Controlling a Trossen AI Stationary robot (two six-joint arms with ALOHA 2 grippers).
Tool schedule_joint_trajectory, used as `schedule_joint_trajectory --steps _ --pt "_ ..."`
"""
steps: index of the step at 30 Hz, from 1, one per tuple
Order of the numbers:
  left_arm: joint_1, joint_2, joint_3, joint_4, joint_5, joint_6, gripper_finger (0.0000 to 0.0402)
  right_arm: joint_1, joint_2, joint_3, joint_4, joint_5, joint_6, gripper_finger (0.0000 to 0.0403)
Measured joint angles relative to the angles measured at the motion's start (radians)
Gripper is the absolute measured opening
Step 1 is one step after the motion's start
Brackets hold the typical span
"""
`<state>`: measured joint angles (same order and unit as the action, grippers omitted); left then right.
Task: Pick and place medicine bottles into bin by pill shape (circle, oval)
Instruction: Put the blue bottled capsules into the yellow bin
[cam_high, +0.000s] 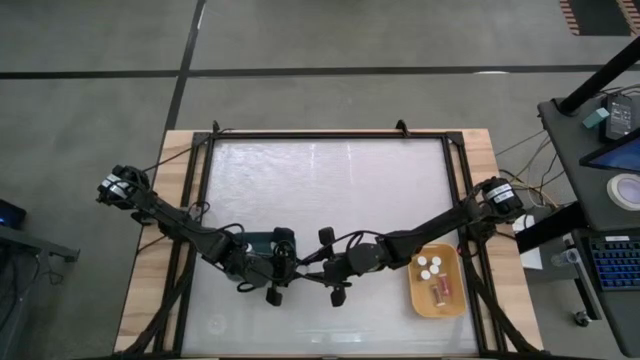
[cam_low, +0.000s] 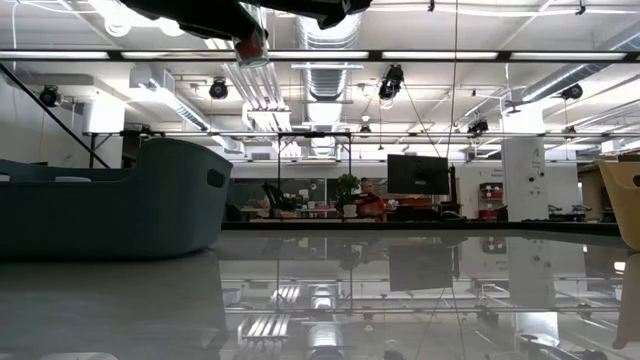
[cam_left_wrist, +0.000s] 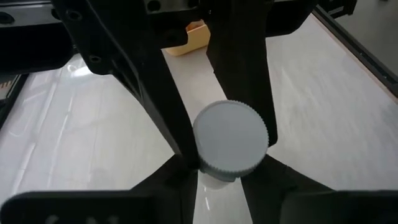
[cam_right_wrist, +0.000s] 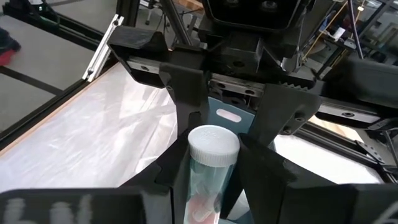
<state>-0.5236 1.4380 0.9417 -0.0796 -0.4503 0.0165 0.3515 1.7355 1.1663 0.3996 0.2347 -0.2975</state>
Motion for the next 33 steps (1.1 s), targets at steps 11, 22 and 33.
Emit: schedule_joint_trajectory --steps 11,22,33 --pt "0.0 0.0 0.0 -0.01 0.001 -0.012 0.0167 -0.001 0.002 -0.001 -0.005 0.004 0.014 0.0115" --pt "-0.001 -0.02 0.002 -0.116 0.002 -0.037 0.018 -0.003 -0.011 0.0 -0.11 0.005 0.072 0.0115" --pt "-0.003 -0.033 0.001 -0.153 0.001 -0.011 0.018 -0.001 -0.149 0.041 -0.632 0.001 0.329 0.0116"
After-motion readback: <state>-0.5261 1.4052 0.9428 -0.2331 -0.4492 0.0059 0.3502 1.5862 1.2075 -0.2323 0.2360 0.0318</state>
